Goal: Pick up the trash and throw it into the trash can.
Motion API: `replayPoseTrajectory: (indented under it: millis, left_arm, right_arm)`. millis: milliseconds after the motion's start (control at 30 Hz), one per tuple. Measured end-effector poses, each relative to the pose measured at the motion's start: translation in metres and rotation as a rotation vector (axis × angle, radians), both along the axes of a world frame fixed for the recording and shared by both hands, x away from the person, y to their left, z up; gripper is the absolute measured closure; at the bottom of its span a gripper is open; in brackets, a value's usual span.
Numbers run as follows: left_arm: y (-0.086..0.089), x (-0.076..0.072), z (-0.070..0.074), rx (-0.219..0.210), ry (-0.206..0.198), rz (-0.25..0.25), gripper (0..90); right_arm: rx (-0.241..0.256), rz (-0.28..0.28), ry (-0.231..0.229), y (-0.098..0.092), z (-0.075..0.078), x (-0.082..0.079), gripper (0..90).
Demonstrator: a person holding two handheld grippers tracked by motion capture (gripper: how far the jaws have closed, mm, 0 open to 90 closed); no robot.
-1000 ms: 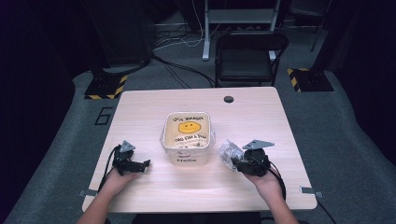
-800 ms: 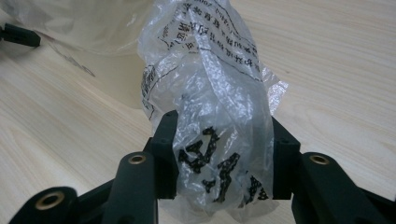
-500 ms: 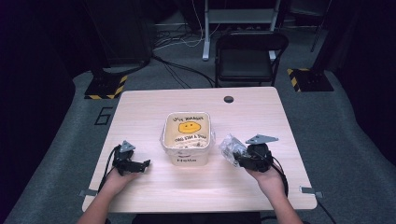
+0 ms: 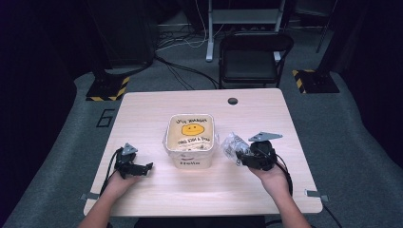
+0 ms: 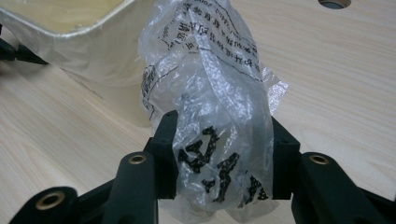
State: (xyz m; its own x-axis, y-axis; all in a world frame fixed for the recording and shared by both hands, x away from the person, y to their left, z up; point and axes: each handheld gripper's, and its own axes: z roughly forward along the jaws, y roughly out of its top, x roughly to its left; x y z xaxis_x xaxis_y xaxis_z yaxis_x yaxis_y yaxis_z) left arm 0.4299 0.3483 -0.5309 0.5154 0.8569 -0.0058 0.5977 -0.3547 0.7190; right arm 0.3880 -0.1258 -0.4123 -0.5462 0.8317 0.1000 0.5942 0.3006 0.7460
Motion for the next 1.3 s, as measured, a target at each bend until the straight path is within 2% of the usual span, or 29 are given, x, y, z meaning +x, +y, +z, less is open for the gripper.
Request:
replayPoseTrajectory:
  millis: [400,500,600,733,1300]
  left_arm:
    - [0.0,0.0,0.0,0.002,0.001,-0.002,0.1]
    - [0.0,0.0,0.0,0.002,0.001,-0.002,0.1]
    - [0.0,0.0,0.0,0.003,0.001,-0.002,0.1]
    - [0.0,0.0,0.0,0.003,0.001,-0.002,0.1]
    - [0.0,0.0,0.0,0.003,0.001,-0.002,0.1]
  right_arm:
    - [0.001,0.009,-0.009,0.004,0.022,0.008,56.4]
    - [0.006,0.021,-0.011,0.005,0.034,0.011,56.3]
    - [-0.004,0.033,-0.023,0.006,0.041,0.014,56.3]
    - [0.007,0.042,-0.019,0.009,0.049,0.015,56.3]
    - [0.002,0.095,-0.039,0.031,0.067,0.021,56.3]
